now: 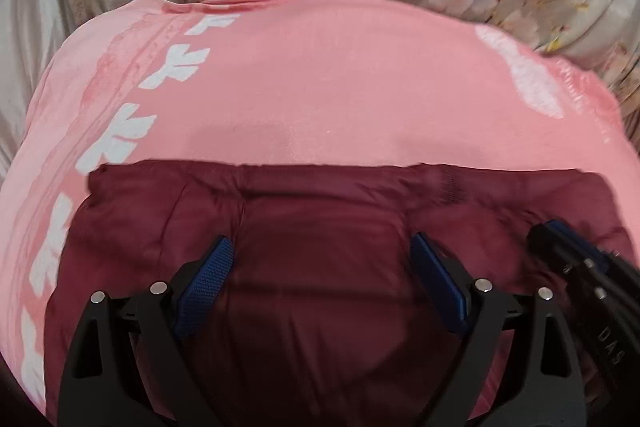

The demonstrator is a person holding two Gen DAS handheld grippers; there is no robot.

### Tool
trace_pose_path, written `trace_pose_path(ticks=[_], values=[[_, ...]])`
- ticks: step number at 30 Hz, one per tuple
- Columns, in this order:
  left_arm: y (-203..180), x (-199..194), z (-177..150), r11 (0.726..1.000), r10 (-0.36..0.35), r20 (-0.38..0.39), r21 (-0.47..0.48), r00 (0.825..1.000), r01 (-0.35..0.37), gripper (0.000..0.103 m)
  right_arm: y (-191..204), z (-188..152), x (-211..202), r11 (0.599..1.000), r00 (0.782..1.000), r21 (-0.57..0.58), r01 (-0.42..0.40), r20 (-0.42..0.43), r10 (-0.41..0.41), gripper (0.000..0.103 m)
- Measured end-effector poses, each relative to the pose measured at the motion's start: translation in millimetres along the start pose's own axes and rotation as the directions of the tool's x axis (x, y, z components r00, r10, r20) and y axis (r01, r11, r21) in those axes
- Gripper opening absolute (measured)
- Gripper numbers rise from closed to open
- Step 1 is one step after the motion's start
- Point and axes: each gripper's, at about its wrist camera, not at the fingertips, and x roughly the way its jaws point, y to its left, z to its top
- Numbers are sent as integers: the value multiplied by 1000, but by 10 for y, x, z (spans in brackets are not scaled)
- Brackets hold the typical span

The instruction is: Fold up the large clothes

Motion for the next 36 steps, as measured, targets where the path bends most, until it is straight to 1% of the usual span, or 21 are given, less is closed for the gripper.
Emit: trace_pose_path(ticks=[2,4,7,9,11,14,17,36], values=[[7,-207,-99,1000,-13,10,-16,1000,13,88,59,-116,-191,1000,1000,-12,-12,14,12,20],[8,-313,-208,1000,-6,17,-27,1000,7,88,113,-231,-296,999,1000,-31,-10,20,11,20],[15,-314,-355,999,4,-12,-44,1000,-5,88,159,-408,-309,998,1000,-57,8,7,-8,20],[23,-306,-435,999,10,-11,-53,1000,-11,88,164,-501,-270,998,1000,-60,16,-5,-16,20],[16,-301,-486,999,22,-8,-46,1000,-23,88,150,-587,-258,998,1000,-59,20,0,-20,20],[-21,-261,-568,999,50,0,-23,999,-50,89,172,-621,-236,996,999,-76,39,1,-39,21],[-73,-227,-640,996,85,23,-4,996,-84,90,215,-634,-205,993,998,-100,65,-4,-66,21],[-83,-192,-668,994,106,31,3,994,-106,91,164,-636,-184,995,999,-90,52,-11,-53,21]])
